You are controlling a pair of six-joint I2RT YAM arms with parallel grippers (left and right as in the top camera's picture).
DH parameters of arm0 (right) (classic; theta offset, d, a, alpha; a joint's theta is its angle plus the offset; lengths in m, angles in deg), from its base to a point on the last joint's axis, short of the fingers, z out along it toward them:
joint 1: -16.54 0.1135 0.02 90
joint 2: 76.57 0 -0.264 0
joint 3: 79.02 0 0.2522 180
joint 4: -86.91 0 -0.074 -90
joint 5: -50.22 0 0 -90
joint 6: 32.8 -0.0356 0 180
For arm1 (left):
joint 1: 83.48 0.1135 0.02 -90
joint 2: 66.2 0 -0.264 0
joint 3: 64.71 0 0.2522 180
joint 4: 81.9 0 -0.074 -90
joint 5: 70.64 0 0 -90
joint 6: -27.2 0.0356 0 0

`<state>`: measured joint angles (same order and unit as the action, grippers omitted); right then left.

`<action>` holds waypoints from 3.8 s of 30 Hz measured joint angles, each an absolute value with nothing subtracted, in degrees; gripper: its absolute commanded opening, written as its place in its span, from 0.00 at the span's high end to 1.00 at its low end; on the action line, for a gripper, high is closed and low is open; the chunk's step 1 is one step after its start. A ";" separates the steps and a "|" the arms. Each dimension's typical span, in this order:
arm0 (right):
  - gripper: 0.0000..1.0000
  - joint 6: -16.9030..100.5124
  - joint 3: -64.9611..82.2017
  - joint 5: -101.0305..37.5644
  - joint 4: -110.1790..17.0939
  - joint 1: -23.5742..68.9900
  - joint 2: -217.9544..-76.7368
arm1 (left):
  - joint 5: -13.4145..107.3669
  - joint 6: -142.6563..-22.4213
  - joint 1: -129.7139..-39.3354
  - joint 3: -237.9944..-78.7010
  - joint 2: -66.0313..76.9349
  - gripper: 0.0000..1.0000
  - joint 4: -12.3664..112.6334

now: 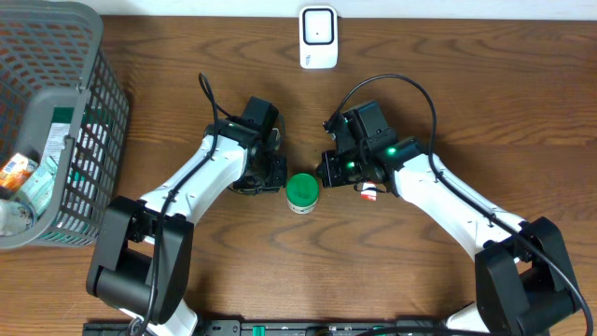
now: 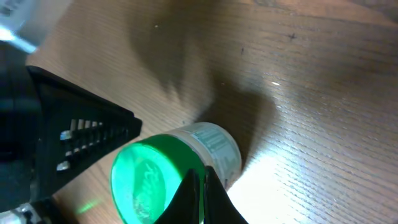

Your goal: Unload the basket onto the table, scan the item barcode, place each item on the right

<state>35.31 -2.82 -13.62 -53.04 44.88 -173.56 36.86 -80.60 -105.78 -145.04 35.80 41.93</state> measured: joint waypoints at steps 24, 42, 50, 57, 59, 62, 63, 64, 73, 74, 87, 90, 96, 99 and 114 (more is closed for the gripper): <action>0.99 35.77 -2.87 -13.54 -49.70 44.99 -173.56 | 36.86 -80.60 -105.78 -145.04 35.80 0.85 42.19; 0.99 36.01 -2.87 -7.29 -50.84 44.93 -173.58 | 36.88 -80.63 -105.23 -145.04 35.80 0.85 42.32; 0.99 36.14 -2.69 -15.83 -48.65 48.12 -173.04 | 36.90 -80.63 -105.23 -145.04 35.80 0.85 42.25; 0.99 35.01 -2.12 -25.38 -44.74 48.16 -171.92 | 37.03 -80.60 -105.23 -145.04 35.80 0.85 42.63; 0.99 34.77 -2.30 -28.01 -43.10 48.12 -172.23 | 37.03 -80.60 -105.23 -145.04 35.80 0.85 43.61; 0.99 34.50 -2.71 -30.50 -42.01 48.12 -172.95 | 37.05 -80.63 -105.23 -145.04 35.80 0.85 44.57; 0.99 34.37 -2.78 -30.89 -41.74 48.12 -172.97 | 37.05 -80.60 -105.23 -145.04 35.80 0.85 44.66; 0.99 34.35 -2.84 -31.35 -41.42 48.12 -172.99 | 37.05 -80.63 -105.23 -145.04 35.80 0.85 44.79; 0.99 33.30 -6.69 -34.30 -42.01 48.12 -173.06 | 37.05 -80.63 -105.23 -145.04 35.80 0.85 45.84; 0.99 33.28 -6.89 -34.30 -42.18 48.09 -173.06 | 37.05 -80.63 -105.23 -145.04 35.80 0.85 45.93; 0.94 33.06 -3.19 -33.84 -40.72 45.95 -173.10 | 37.05 -80.60 -105.23 -145.04 35.80 0.85 46.95; 0.82 33.26 -1.90 -32.42 -40.00 45.36 -173.10 | 37.03 -80.60 -105.23 -145.04 35.80 0.84 46.98; 0.14 33.70 -1.66 -30.43 -37.40 43.29 -173.10 | 35.44 -80.50 -105.23 -145.04 35.80 0.60 47.08; 0.01 33.56 -1.66 -32.40 -38.03 41.80 -173.10 | 34.61 -80.36 -105.23 -145.04 35.80 0.38 47.13; 0.01 33.98 -1.62 -40.51 -39.28 39.59 -173.10 | 31.09 -80.80 -105.23 -145.04 35.80 0.16 48.18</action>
<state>33.98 -1.62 -40.51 -39.28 39.59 -173.10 31.09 -80.80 -105.23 -145.04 35.80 48.18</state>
